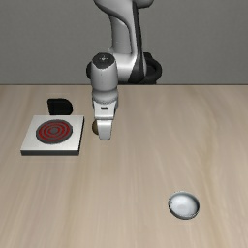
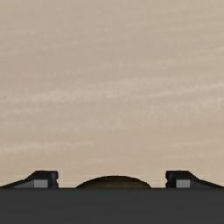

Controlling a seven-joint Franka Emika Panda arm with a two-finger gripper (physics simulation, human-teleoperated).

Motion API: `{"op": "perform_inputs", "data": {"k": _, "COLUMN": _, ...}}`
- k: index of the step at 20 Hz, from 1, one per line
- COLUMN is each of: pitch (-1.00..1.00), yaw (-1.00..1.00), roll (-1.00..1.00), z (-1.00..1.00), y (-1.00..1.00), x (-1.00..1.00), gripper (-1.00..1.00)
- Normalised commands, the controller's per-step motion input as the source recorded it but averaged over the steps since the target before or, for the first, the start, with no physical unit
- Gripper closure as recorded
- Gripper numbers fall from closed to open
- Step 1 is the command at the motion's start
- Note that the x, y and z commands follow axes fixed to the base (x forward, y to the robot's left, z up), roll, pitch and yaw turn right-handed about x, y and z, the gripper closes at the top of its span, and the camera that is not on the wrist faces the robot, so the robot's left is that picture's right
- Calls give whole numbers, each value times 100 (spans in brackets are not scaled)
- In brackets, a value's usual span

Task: Pick up the kiwi and place it on the white bowl with the stove turned on

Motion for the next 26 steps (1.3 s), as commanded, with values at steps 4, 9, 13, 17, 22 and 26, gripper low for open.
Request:
{"op": "perform_inputs", "data": {"k": 4, "pitch": 0, "yaw": 0, "roll": 0, "z": 0, "y": 0, "x": 0, "gripper": 100}}
{"op": "perform_inputs", "data": {"k": 9, "pitch": 0, "yaw": 0, "roll": 0, "z": 20, "y": 0, "x": 0, "gripper": 100}}
{"op": "perform_inputs", "data": {"k": 13, "pitch": 0, "yaw": 0, "roll": 0, "z": 100, "y": 0, "x": 0, "gripper": 100}}
{"op": "perform_inputs", "data": {"k": 17, "pitch": 0, "yaw": 0, "roll": 0, "z": 50, "y": 0, "x": 50, "gripper": 100}}
{"op": "perform_inputs", "data": {"k": 22, "pitch": 0, "yaw": 0, "roll": 0, "z": 0, "y": 0, "x": 100, "gripper": 100}}
{"op": "perform_inputs", "data": {"k": 26, "pitch": 0, "yaw": 0, "roll": 0, "z": 0, "y": 0, "x": 100, "gripper": 100}}
